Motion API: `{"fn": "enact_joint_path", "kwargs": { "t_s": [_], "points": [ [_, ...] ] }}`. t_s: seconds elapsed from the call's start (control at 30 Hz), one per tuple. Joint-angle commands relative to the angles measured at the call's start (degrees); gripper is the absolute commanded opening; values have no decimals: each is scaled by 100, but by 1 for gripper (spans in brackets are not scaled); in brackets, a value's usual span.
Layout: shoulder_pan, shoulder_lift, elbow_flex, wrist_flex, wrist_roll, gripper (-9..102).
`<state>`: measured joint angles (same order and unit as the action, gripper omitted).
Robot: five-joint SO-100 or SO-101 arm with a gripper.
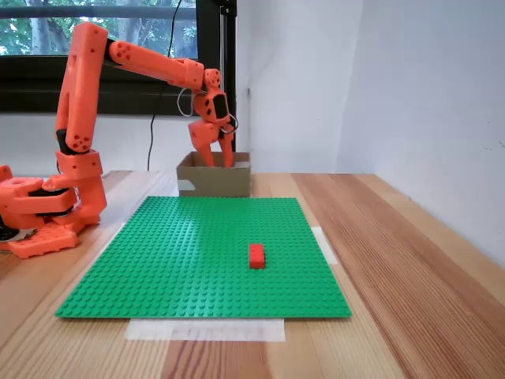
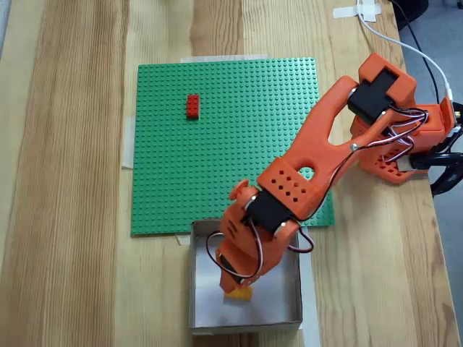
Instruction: Pick the yellow lego block and put it in the box.
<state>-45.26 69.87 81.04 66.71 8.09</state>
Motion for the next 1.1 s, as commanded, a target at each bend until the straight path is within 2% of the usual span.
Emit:
{"fn": "enact_joint_path", "kwargs": {
  "t_s": [0.0,0.3,1.07],
  "points": [
    [9,220,-26,18,88,22],
    [132,1318,571,53,-44,23],
    [1679,4623,2918,-650,-1160,21]
  ]
}}
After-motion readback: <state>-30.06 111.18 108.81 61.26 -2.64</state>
